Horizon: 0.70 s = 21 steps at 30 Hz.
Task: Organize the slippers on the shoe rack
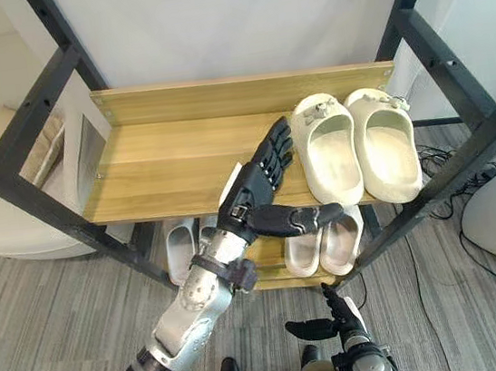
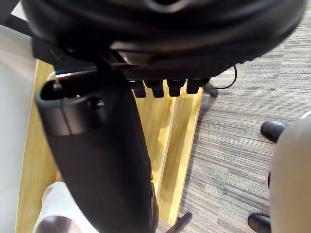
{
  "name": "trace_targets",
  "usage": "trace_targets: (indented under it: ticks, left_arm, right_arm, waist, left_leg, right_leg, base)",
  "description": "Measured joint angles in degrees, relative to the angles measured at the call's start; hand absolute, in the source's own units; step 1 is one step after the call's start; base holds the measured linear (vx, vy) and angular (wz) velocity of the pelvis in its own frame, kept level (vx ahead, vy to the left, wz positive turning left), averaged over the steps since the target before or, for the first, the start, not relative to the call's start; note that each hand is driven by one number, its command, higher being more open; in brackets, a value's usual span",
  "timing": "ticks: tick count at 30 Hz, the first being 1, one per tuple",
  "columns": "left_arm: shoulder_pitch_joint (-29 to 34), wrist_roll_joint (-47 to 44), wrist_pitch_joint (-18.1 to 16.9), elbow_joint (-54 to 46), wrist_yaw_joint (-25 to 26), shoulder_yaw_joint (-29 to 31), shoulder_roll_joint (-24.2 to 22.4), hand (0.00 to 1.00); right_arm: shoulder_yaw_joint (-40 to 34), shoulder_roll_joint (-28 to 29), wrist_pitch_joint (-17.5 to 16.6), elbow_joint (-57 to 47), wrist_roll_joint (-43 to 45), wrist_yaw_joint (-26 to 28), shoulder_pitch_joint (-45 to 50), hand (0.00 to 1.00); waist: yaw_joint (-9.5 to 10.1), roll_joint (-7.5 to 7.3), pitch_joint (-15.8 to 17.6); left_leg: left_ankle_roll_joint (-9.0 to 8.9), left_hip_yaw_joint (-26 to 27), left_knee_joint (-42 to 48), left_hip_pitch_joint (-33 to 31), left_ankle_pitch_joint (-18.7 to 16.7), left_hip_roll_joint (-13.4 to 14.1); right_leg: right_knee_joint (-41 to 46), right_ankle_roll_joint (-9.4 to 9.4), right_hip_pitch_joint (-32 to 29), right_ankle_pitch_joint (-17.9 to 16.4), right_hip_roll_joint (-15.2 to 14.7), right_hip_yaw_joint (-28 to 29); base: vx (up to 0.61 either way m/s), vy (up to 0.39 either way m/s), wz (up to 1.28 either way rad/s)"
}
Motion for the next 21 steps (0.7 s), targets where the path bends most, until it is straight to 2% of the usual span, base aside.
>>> trace_targets:
  ticks: [9, 15, 21]
  left_arm:
    - [2.17, -3.71, 0.41, -12.15, -3.56, -5.68, 0.62, 1.00]
    - [4.95, -7.43, 1.01, -13.10, -6.81, -9.07, 0.69, 1.00]
    - [5.32, -14.06, 3.58, -12.97, -10.71, -11.66, 2.49, 1.00]
  right_arm:
    - [2.37, -0.15, 0.03, 0.05, -0.01, 1.84, -0.01, 1.00]
    - [2.92, -0.27, 0.14, 0.17, -0.02, 2.34, -0.02, 1.00]
    - [4.94, -0.46, 0.50, 0.64, -0.03, 3.07, 0.11, 1.00]
  waist:
    - [1.98, 0.59, -0.36]
    - [2.18, 1.39, -1.04]
    - [2.30, 1.02, -2.60]
  left_leg:
    - [0.15, -0.60, 1.28, 0.18, -0.67, -0.33]
    - [0.32, -1.01, 2.70, 0.82, -1.49, -0.49]
    - [0.34, -1.13, 2.85, 2.19, -1.46, -0.47]
  right_leg:
    - [0.02, -0.07, 1.32, -0.56, -0.33, -0.77]
    - [1.27, 0.08, 2.33, -1.13, -0.63, -1.06]
    - [1.78, 0.09, 3.65, -1.32, -0.70, -1.07]
  base:
    - [0.02, 0.003, 0.06]
    - [-0.03, 0.017, 0.03]
    - [-0.02, 0.004, 0.01]
